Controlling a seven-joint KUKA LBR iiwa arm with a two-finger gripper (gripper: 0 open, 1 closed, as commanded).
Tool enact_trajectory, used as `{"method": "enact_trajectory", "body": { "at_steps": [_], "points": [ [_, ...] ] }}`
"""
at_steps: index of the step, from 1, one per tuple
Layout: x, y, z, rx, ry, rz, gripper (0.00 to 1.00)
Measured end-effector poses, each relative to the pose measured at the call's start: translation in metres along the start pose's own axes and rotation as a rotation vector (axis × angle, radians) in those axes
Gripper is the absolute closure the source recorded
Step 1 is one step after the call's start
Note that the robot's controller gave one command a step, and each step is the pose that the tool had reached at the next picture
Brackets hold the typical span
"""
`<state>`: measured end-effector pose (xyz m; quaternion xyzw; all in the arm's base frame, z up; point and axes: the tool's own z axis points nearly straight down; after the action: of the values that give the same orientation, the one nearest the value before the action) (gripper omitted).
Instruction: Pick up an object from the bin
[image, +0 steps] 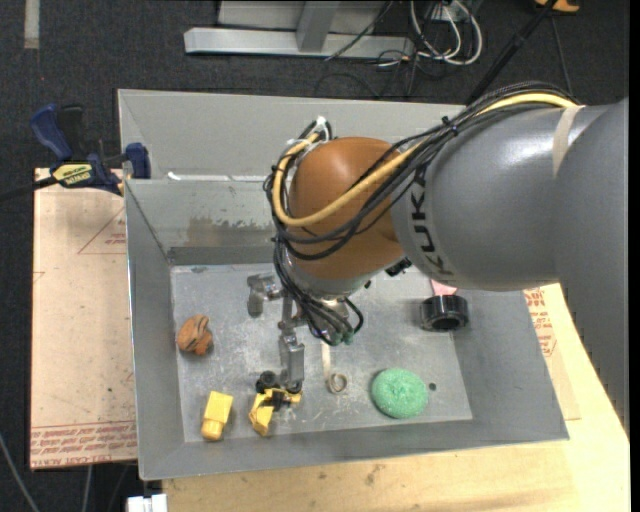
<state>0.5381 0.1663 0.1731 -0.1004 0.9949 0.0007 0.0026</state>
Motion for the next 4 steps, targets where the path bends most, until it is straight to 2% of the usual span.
{"method": "enact_trajectory", "body": {
  "at_steps": [1, 2, 3, 4],
  "points": [
    [0.010, -0.009, 0.039, -0.002, 0.007, -0.270, 0.00],
    [0.039, -0.006, 0.097, -0.003, 0.006, -0.450, 1.00],
    [0.039, -0.006, 0.097, -0.003, 0.006, -0.449, 1.00],
    [0.031, -0.024, 0.100, -0.001, 0.003, -0.477, 0.00]
  ]
}}
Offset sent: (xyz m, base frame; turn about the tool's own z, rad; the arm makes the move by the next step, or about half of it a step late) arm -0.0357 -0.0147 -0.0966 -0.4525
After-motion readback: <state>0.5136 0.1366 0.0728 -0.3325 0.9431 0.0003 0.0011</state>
